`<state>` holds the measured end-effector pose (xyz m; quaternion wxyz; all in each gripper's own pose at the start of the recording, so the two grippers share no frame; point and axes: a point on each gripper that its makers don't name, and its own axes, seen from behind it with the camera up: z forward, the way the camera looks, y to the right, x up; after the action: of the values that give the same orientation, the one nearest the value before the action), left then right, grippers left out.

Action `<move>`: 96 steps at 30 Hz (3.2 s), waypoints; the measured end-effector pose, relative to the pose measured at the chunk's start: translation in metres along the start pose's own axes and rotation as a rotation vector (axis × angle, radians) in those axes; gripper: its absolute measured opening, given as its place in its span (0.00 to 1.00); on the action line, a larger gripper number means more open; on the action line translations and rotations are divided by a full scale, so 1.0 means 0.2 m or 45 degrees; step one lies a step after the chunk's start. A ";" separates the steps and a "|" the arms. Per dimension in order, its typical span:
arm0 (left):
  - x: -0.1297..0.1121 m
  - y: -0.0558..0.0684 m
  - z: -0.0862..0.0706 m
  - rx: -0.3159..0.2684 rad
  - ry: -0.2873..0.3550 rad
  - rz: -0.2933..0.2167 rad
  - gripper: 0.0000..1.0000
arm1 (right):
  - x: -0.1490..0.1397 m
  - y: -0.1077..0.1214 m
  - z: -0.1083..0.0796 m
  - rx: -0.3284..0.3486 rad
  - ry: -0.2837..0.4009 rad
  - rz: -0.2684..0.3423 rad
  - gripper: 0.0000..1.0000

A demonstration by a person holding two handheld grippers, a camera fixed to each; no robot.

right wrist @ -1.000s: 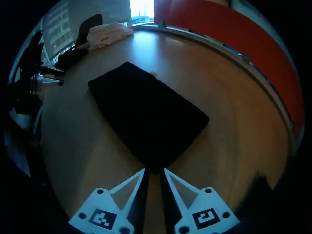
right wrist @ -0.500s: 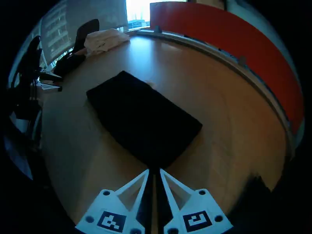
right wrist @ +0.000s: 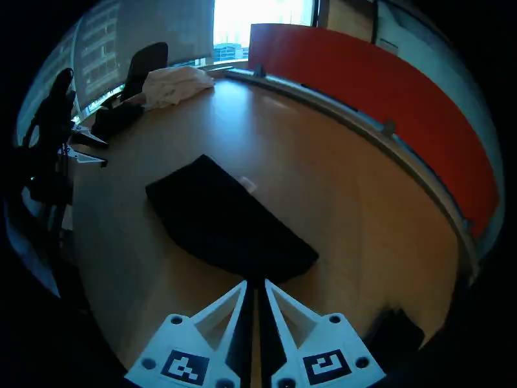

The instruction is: Fold towel

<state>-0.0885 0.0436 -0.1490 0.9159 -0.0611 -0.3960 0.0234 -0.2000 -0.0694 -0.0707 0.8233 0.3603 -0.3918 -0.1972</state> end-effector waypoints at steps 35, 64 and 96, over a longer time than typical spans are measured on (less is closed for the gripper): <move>-0.04 -0.06 -0.16 0.038 0.037 -0.110 0.92 | 0.63 -0.42 0.25 0.217 0.134 -0.314 0.04; -0.05 -0.12 -0.21 0.055 0.045 -0.146 0.92 | 0.66 -0.70 0.55 0.356 0.059 -0.257 0.07; -0.05 -0.13 -0.22 0.056 0.053 -0.137 0.92 | 0.42 -0.62 0.49 0.261 0.008 -0.174 0.82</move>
<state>-0.0635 0.0129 -0.1826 0.9250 -0.0199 -0.3790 -0.0185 -0.2305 -0.2457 -0.0778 0.7679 0.4690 -0.3820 -0.2106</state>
